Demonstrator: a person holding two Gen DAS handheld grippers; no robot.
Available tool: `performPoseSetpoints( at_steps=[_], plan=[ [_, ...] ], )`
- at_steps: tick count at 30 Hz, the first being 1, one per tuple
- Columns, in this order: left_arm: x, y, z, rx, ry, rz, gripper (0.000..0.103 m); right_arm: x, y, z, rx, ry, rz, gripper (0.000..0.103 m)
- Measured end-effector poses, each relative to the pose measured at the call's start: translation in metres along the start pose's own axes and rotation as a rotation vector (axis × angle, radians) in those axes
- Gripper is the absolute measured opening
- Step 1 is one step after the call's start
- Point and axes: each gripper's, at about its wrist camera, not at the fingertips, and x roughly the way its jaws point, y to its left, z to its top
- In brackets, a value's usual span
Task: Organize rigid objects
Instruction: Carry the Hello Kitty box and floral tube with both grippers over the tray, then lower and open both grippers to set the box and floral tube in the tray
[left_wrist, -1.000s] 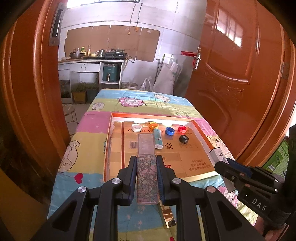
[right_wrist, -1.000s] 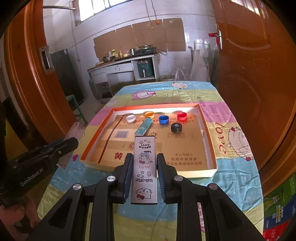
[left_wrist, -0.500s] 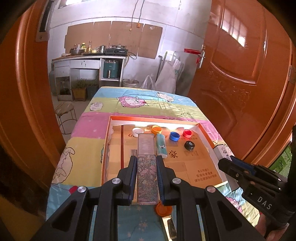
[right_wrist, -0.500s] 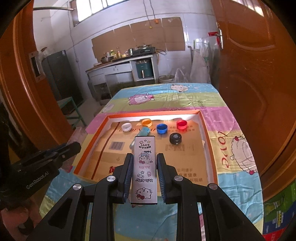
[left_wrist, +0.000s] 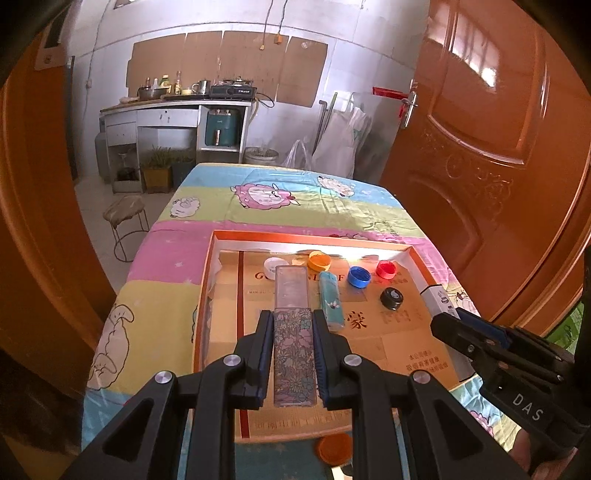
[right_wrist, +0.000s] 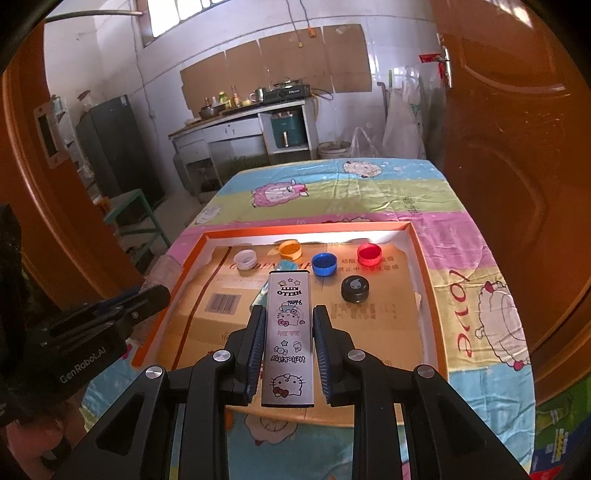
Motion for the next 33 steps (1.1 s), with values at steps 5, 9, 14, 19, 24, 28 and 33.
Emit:
performPoseSetpoints(
  at_steps=[5,9,14,19,24,28,33],
  plan=[
    [0.014,0.004,0.004,-0.003,0.017,0.004,0.021,0.016,-0.003,0.006,0.002,0.014,0.002,0.026],
    [0.026,0.007,0.007,-0.006,0.032,0.009,0.021,0.029,-0.006,0.009,0.005,0.027,0.004,0.026],
    [0.041,0.013,0.009,-0.014,0.049,0.016,0.021,0.045,-0.008,0.011,0.007,0.047,0.005,0.026],
    [0.056,0.016,0.009,-0.018,0.068,0.020,0.021,0.060,-0.011,0.012,0.008,0.066,0.006,0.026],
    [0.067,0.016,0.009,-0.015,0.080,0.024,0.021,0.074,-0.015,0.013,0.015,0.081,0.006,0.026],
    [0.073,0.018,0.012,-0.018,0.082,0.029,0.021,0.082,-0.016,0.013,0.018,0.088,0.006,0.026],
    [0.078,0.023,0.012,-0.029,0.084,0.033,0.021,0.091,-0.017,0.013,0.021,0.099,0.006,0.026]
  ],
)
